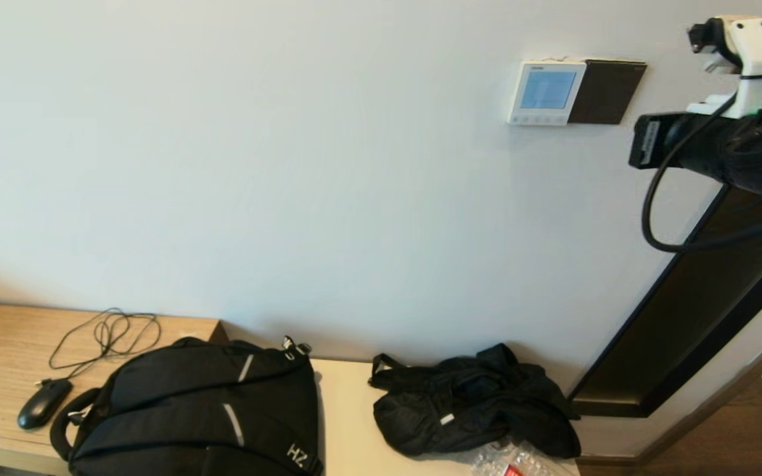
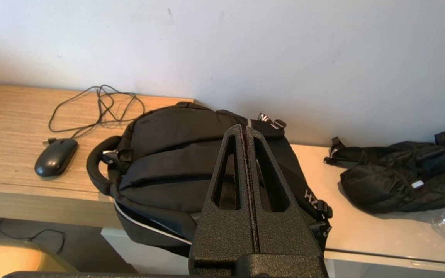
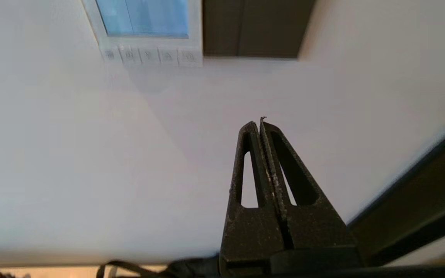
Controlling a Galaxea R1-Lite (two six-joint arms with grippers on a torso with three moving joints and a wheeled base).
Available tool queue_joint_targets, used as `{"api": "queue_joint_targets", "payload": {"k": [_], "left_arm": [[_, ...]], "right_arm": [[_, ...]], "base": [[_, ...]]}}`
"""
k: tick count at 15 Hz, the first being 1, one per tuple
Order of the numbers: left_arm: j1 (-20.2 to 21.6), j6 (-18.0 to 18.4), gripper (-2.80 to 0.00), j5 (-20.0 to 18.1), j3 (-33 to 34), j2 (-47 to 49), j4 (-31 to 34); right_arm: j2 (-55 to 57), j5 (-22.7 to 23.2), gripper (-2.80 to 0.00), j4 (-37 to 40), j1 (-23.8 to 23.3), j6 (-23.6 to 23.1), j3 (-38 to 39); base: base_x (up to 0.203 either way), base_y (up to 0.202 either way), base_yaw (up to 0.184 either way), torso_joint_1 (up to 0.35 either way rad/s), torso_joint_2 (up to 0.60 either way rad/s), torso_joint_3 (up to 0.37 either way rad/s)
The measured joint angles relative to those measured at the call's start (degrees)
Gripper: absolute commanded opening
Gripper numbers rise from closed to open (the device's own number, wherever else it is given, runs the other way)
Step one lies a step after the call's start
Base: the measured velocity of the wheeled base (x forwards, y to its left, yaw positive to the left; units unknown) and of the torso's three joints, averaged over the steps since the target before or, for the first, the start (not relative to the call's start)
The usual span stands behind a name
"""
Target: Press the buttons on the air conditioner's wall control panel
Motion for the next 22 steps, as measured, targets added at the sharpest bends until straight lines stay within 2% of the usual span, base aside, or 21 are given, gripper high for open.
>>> {"api": "queue_joint_targets", "payload": {"k": [5, 9, 11, 14, 17, 22], "left_arm": [[0.0, 0.0, -2.8, 0.0, 0.0, 0.0, 0.0], [0.0, 0.0, -2.8, 0.0, 0.0, 0.0, 0.0], [0.0, 0.0, -2.8, 0.0, 0.0, 0.0, 0.0], [0.0, 0.0, -2.8, 0.0, 0.0, 0.0, 0.0], [0.0, 0.0, -2.8, 0.0, 0.0, 0.0, 0.0], [0.0, 0.0, -2.8, 0.0, 0.0, 0.0, 0.0]], "right_arm": [[-18.0, -0.6, -2.8, 0.2, -0.1, 0.2, 20.1], [-31.1, -3.2, -2.8, 0.3, 0.0, 0.1, 36.0], [-36.7, -2.6, -2.8, 0.3, -0.8, 0.2, 43.5], [-46.0, 4.6, -2.8, 1.2, -4.6, 0.6, 54.0], [-55.6, 11.8, -2.8, 5.3, -8.2, 0.7, 61.3], [-70.3, 14.2, -2.8, 16.1, -9.4, 0.7, 66.6]], "base": [[0.0, 0.0, 0.0, 0.0, 0.0, 0.0], [0.0, 0.0, 0.0, 0.0, 0.0, 0.0], [0.0, 0.0, 0.0, 0.0, 0.0, 0.0], [0.0, 0.0, 0.0, 0.0, 0.0, 0.0], [0.0, 0.0, 0.0, 0.0, 0.0, 0.0], [0.0, 0.0, 0.0, 0.0, 0.0, 0.0]]}}
